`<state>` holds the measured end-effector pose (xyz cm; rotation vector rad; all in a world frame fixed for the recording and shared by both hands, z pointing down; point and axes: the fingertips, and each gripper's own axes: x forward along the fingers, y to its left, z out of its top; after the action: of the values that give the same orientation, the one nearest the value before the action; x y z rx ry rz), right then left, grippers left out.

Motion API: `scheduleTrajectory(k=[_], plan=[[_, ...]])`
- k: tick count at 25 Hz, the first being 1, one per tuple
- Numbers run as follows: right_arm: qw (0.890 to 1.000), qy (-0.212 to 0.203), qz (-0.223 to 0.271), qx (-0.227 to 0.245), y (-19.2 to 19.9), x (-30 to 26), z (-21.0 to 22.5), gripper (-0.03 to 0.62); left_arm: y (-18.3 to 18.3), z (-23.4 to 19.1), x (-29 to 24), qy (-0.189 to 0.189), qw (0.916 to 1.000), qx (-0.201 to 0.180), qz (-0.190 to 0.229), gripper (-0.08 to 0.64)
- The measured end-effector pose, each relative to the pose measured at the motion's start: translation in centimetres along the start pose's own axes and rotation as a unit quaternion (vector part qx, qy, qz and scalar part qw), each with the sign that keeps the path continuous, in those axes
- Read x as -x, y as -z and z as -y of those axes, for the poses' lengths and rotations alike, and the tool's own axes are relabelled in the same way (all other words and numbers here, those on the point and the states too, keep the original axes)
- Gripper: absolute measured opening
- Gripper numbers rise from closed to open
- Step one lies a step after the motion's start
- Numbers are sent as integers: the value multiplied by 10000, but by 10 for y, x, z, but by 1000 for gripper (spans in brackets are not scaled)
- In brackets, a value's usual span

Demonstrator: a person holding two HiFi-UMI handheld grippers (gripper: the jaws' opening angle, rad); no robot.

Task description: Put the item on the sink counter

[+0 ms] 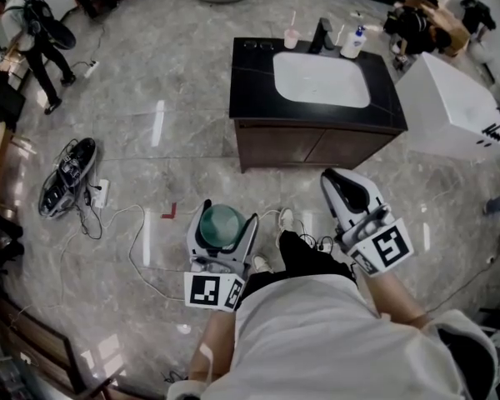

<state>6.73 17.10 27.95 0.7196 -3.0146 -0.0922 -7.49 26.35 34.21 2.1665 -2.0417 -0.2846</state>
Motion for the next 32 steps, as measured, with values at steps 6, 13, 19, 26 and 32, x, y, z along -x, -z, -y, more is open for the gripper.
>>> scheduleTrajectory(k=[6, 13, 19, 26, 32], plan=[[9997, -14, 50, -245, 9, -14, 31, 49, 3, 3, -33, 9, 9999, -68, -82, 399], [9992, -170, 217, -304, 9, -51, 80, 49, -9, 0, -91, -37, 9997, -249, -58, 399], [9987, -223, 259, -376, 15, -79, 124, 49, -15, 0, -143, -17, 9994, -342, -57, 399], [9976, -431, 239, -493, 23, -107, 165, 49, -26, 1, -193, -26, 9997, -214, 79, 399], [9966, -619, 260, -467, 25, -124, 186, 49, -43, -1, -219, -143, 9990, -280, 313, 399]])
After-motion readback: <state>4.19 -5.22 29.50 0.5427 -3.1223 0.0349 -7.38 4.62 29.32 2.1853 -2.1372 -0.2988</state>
